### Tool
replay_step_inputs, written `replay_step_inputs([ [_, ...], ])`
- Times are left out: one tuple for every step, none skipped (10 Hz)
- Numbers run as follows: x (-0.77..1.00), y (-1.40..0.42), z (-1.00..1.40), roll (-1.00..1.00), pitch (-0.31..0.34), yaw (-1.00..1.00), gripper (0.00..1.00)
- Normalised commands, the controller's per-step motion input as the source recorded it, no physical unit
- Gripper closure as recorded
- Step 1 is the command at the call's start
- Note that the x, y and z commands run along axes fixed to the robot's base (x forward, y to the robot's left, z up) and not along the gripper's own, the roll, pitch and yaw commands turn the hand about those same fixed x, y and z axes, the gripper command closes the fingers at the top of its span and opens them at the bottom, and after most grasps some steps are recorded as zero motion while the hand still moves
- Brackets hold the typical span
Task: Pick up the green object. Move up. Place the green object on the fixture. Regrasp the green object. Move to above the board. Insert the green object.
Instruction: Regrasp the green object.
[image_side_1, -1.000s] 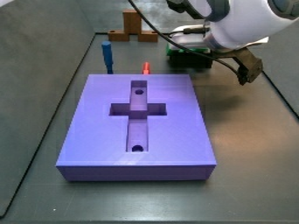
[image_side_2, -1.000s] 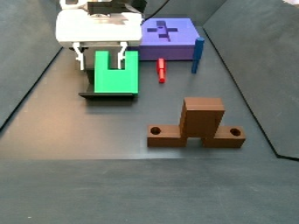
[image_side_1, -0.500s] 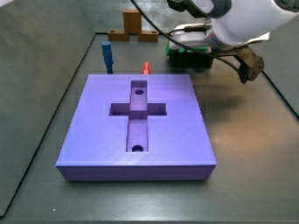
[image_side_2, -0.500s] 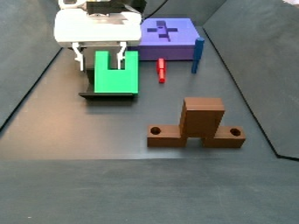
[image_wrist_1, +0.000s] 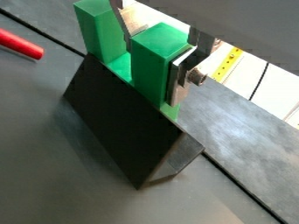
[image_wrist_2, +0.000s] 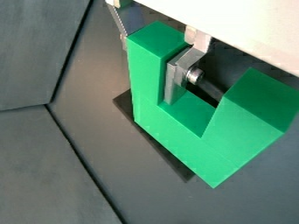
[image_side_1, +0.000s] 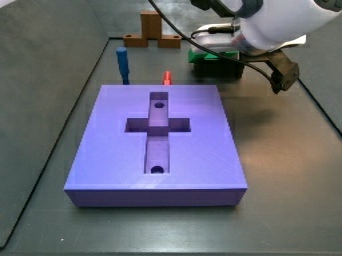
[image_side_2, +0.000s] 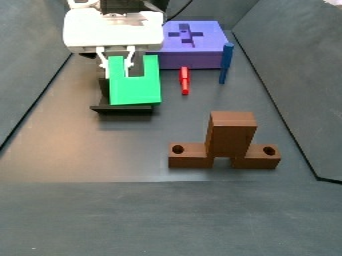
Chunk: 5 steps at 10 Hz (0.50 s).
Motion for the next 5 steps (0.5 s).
replay_step_inputs([
  [0.0, 0.0, 0.0, 0.0, 0.0, 0.0, 1.0],
  [0.0, 0.0, 0.0, 0.0, 0.0, 0.0, 1.0],
  [0.0, 0.0, 0.0, 0.0, 0.0, 0.0, 1.0],
  [0.0, 0.0, 0.0, 0.0, 0.0, 0.0, 1.0],
  [0.0, 0.0, 0.0, 0.0, 0.0, 0.0, 1.0],
])
